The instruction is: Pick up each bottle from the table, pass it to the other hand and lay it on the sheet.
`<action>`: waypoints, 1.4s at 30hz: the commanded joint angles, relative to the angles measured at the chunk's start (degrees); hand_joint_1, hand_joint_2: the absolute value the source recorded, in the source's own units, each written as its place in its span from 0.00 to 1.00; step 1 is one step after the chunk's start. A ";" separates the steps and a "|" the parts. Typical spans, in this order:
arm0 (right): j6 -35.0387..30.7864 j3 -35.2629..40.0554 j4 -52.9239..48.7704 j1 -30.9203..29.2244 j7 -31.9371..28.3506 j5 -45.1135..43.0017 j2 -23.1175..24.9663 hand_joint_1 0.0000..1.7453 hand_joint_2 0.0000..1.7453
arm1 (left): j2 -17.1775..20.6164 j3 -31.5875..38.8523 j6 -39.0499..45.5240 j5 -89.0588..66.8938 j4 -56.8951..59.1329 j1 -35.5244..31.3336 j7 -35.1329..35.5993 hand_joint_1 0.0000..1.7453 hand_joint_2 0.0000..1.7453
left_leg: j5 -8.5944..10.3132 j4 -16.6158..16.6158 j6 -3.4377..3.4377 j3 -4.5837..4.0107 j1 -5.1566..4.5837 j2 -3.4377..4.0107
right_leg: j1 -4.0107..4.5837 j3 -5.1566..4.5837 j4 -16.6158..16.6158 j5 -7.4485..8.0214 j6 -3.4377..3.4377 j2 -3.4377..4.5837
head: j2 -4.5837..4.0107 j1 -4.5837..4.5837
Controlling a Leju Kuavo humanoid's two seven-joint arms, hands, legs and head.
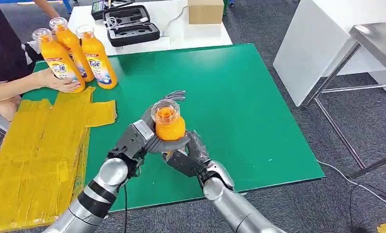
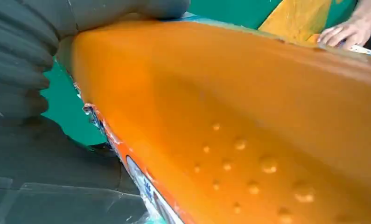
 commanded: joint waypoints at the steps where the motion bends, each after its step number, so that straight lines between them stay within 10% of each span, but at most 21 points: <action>1: -0.55 5.92 4.69 -3.44 -0.98 0.18 0.87 1.00 1.00 | -0.76 -2.45 -0.51 0.60 5.75 -2.99 0.23 1.00 1.00 | -0.13 0.03 -0.04 0.26 0.04 -0.10 | 0.02 0.26 0.03 -0.13 -0.09 0.03 | 0.00 0.00; 18: -2.98 3.55 5.05 -4.36 -1.69 -1.37 0.74 1.00 1.00 | 0.10 -1.20 -0.96 0.80 7.06 -4.31 0.01 1.00 1.00 | -0.06 0.01 -0.03 0.16 0.02 -0.05 | 0.01 0.14 0.02 -0.06 -0.07 0.04 | 0.00 0.00; 19: -3.39 3.20 4.90 -4.32 -1.73 -1.54 0.79 0.91 1.00 | 0.18 -0.82 -0.73 0.89 7.17 -4.45 -0.18 1.00 1.00 | -0.06 0.00 -0.03 0.14 0.01 -0.05 | 0.00 0.13 0.02 -0.05 -0.06 0.04 | 0.00 0.00; 20: -3.91 2.73 4.64 -4.16 -1.88 -1.84 0.81 0.31 1.00 | 0.30 -0.33 -0.24 0.92 7.13 -4.60 -0.44 1.00 1.00 | -0.14 0.05 -0.05 0.28 0.03 -0.08 | 0.01 0.26 0.06 -0.13 -0.10 0.07 | 0.00 0.00; 21: -4.09 2.49 4.53 -4.12 -1.90 -1.99 0.77 0.00 1.00 | 0.45 0.01 0.11 0.89 7.08 -4.73 -0.59 1.00 1.00 | -0.07 0.01 -0.03 0.16 0.02 -0.04 | 0.01 0.15 0.02 -0.06 -0.07 0.06 | 0.00 0.00; 28: -4.93 1.63 3.22 -3.54 -2.29 -2.61 0.46 0.00 1.00 | 1.05 1.52 1.74 0.83 6.56 -5.04 -1.18 1.00 1.00 | -0.02 -0.02 -0.02 0.08 0.01 -0.02 | 0.00 0.07 0.00 -0.01 -0.04 0.05 | 0.00 -0.02; 29: -5.21 1.26 2.63 -3.31 -2.39 -2.88 0.16 0.00 0.00 | 1.57 2.27 2.38 0.91 6.30 -5.33 -1.38 1.00 1.00 | -0.13 0.05 -0.05 0.25 0.04 -0.06 | 0.02 0.24 0.06 -0.11 -0.09 0.08 | 0.00 -0.02; 42: -3.73 -12.15 -17.65 4.33 -2.13 -10.25 -4.43 0.00 0.00 | 8.93 19.00 32.33 -31.22 5.05 -8.69 -2.38 1.00 1.00 | -0.07 0.07 -0.06 0.10 0.04 -0.04 | 0.02 0.07 0.10 -0.08 -0.08 0.05 | 0.00 0.02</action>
